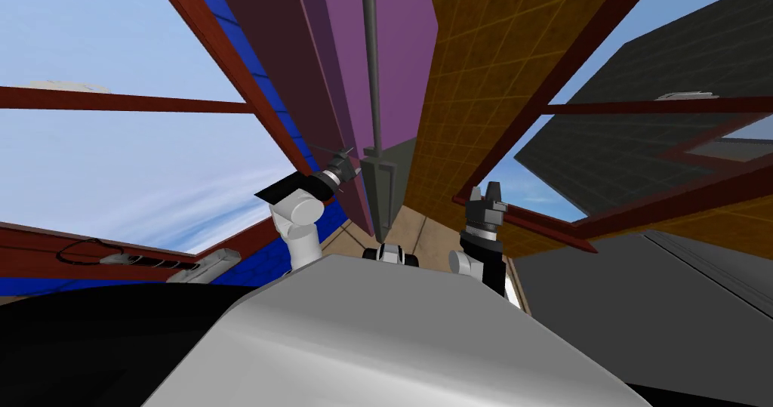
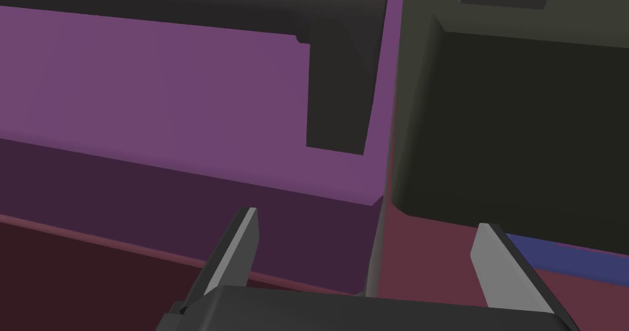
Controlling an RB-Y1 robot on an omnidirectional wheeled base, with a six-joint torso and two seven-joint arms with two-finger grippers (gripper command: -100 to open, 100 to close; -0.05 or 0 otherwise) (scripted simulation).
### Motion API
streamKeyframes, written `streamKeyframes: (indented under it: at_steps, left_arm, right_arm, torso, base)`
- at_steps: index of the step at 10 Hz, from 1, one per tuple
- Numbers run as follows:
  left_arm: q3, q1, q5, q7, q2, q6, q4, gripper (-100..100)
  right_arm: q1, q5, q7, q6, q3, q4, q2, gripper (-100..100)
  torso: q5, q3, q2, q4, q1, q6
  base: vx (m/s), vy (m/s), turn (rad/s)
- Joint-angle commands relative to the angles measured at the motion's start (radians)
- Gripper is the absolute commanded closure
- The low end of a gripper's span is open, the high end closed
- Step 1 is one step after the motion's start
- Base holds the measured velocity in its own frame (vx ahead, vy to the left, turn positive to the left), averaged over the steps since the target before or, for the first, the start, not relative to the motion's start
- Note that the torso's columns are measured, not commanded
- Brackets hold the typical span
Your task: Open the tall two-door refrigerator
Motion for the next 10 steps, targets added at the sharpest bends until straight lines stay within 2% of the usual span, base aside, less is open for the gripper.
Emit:
streamKeyframes:
  at_steps: [1, 2, 3, 4, 5, 6, 7, 8, 9, 10]
  left_arm:
    - [-0.074, -0.011, -0.018, 0.046, 0.029, -0.027, 0.0, -100]
    - [-0.103, -0.024, -0.031, 0.088, 0.058, -0.043, -0.003, -100]
    - [-0.131, -0.024, -0.031, 0.089, 0.058, -0.043, -0.003, -100]
    - [-0.169, -0.036, -0.044, 0.13, 0.087, -0.059, -0.007, -100]
    - [-0.189, -0.036, -0.044, 0.132, 0.087, -0.059, -0.007, -100]
    - [-0.218, -0.048, -0.057, 0.17, 0.116, -0.075, -0.01, -100]
    - [-0.246, -0.048, -0.057, 0.175, 0.116, -0.075, -0.01, -100]
    - [-0.246, -0.048, -0.057, 0.175, 0.116, -0.075, -0.01, -100]
    - [-0.284, -0.061, -0.07, 0.218, 0.145, -0.09, -0.013, -100]
    - [-0.304, -0.061, -0.07, 0.218, 0.145, -0.09, -0.013, -100]
  right_arm:
    - [0.0, 0.0, 0.0, 0.0, 0.0, 0.0, 0.0, 0]
    - [0.0, 0.0, 0.0, 0.0, 0.0, 0.0, 0.0, 0]
    - [0.0, 0.0, 0.0, 0.0, 0.0, 0.0, 0.0, 0]
    - [0.0, 0.0, 0.0, 0.0, 0.0, 0.0, 0.0, 0]
    - [0.0, 0.0, 0.0, 0.0, 0.0, 0.0, 0.0, 0]
    - [0.0, 0.0, 0.0, 0.0, 0.0, 0.0, 0.0, 0]
    - [0.0, 0.0, 0.0, 0.0, 0.0, 0.0, 0.0, 0]
    - [0.0, 0.0, 0.0, 0.0, 0.0, 0.0, 0.0, 0]
    - [0.0, 0.0, 0.0, 0.0, 0.0, 0.0, 0.0, 0]
    - [0.0, 0.0, 0.0, 0.0, 0.0, 0.0, 0.0, 0]
  torso:
    - [0.0, -0.001, -0.002, 0.0, 0.001, -0.001]
    - [-0.001, -0.002, -0.003, -0.001, -0.002, 0.002]
    - [-0.002, -0.003, -0.003, 0.0, -0.004, 0.001]
    - [-0.003, -0.002, -0.002, -0.001, -0.007, 0.003]
    - [-0.003, -0.002, -0.003, 0.0, -0.007, 0.002]
    - [-0.003, -0.001, -0.001, 0.0, -0.007, 0.003]
    - [-0.003, -0.001, -0.001, 0.001, -0.007, 0.0]
    - [-0.003, -0.001, -0.001, 0.0, -0.008, 0.004]
    - [-0.004, -0.002, -0.001, 0.0, -0.011, 0.006]
    - [-0.003, -0.001, -0.001, 0.0, -0.008, 0.0]
  base:
    - [0.084, 0.018, 0.191]
    - [0.083, 0.015, 0.318]
    - [0.074, 0.008, 0.212]
    - [0.076, 0.011, 0.315]
    - [0.06, 0.009, 0.196]
    - [0.085, -0.001, 0.355]
    - [0.073, -0.012, 0.202]
    - [0.018, 0.007, -0.009]
    - [0.03, 0.011, 0.266]
    - [0.057, -0.01, 0.222]
